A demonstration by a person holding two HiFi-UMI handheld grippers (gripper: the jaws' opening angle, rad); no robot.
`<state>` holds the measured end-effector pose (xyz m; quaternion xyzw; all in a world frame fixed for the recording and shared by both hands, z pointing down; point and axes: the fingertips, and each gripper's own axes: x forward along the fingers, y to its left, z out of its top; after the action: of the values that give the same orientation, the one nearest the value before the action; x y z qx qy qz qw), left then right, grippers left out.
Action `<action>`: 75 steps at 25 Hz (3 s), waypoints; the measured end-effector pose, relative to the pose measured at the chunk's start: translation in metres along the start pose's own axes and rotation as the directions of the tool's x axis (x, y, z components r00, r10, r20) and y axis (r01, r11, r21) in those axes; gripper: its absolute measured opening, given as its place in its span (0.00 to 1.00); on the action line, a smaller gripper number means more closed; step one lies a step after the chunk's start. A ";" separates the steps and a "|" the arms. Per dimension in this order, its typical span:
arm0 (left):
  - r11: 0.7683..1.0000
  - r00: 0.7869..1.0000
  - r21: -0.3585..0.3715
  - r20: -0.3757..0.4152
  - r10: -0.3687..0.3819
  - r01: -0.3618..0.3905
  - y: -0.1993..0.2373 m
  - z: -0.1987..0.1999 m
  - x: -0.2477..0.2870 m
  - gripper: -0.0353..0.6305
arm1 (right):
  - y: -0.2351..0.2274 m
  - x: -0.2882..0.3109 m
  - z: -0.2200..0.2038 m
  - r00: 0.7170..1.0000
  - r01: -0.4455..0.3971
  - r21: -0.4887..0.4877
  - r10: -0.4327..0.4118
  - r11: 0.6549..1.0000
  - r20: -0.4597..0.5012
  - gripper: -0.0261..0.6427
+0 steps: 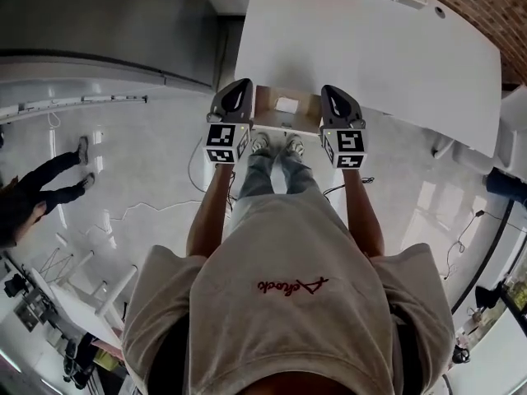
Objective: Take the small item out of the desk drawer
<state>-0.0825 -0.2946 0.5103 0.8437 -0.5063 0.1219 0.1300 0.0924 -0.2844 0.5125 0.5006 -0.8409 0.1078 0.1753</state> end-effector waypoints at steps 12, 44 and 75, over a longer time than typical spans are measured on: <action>0.997 0.993 -0.042 -0.099 -0.065 0.061 0.002 -0.058 0.005 0.07 | 0.029 0.002 -0.064 0.992 0.012 0.062 -0.004 0.998 -0.125 0.06; 0.985 0.956 -0.158 -0.273 -0.106 0.064 -0.026 -0.223 -0.012 0.07 | 0.096 0.001 -0.236 0.917 -0.091 0.161 0.146 0.983 -0.371 0.06; 0.975 0.961 -0.216 -0.253 -0.108 0.053 -0.015 -0.263 0.004 0.07 | 0.089 0.172 -0.349 0.725 -0.515 -0.397 0.140 0.760 -0.674 0.06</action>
<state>-0.0866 -0.2012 0.7564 0.8220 -0.4594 0.1738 0.2881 0.0036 -0.2558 0.9005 0.1990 -0.8096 0.0422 0.5506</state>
